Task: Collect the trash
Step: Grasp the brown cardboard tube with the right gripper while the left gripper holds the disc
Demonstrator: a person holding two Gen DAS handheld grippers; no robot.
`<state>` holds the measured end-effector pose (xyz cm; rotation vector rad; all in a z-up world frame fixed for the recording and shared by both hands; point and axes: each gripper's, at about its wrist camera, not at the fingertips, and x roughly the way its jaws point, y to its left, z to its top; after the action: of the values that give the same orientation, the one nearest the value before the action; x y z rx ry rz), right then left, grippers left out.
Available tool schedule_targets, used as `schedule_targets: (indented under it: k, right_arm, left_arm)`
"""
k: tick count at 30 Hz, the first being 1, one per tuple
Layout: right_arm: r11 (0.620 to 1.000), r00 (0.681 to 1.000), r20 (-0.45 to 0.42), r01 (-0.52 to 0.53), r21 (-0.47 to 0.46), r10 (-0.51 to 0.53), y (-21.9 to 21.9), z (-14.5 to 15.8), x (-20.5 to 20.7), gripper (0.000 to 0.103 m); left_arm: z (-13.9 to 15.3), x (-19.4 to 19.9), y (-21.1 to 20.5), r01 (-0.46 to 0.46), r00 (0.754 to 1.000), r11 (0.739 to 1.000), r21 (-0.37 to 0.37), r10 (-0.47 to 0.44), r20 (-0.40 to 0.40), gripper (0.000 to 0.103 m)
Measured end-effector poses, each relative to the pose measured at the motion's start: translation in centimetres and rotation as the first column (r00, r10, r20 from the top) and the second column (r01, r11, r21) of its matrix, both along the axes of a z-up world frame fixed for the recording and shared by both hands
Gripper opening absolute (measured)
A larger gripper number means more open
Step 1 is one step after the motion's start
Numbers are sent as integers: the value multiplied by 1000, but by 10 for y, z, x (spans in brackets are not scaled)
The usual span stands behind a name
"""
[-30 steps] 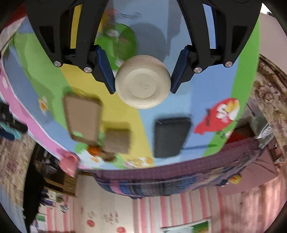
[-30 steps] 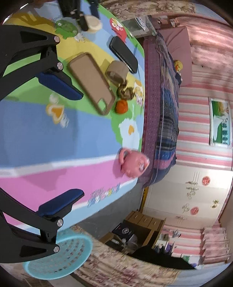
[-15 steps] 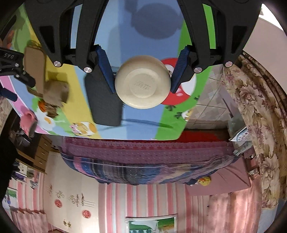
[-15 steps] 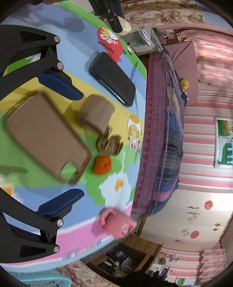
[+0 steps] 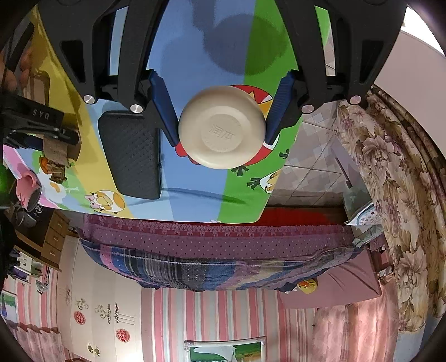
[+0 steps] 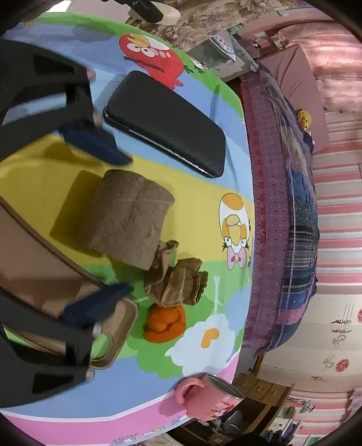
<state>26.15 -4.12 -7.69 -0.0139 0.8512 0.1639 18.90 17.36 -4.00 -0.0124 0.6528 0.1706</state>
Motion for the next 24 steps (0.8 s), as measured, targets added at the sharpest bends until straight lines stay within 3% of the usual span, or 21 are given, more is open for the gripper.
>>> schedule_targets:
  k: [2, 14, 24]
  right_arm:
    - [1000, 1000, -5, -24, 20, 24, -1, 1, 0, 55]
    - [994, 991, 97, -93, 57, 87, -49, 37, -45, 50]
    - [998, 996, 76, -48, 31, 46, -128, 32, -89, 27]
  left_arm:
    - [1, 0, -3, 2, 1000, 1000, 2, -2, 1, 61]
    - [17, -13, -43, 62, 998, 998, -6, -62, 20, 61]
    - [12, -34, -109, 151, 988, 988, -18, -151, -16, 61]
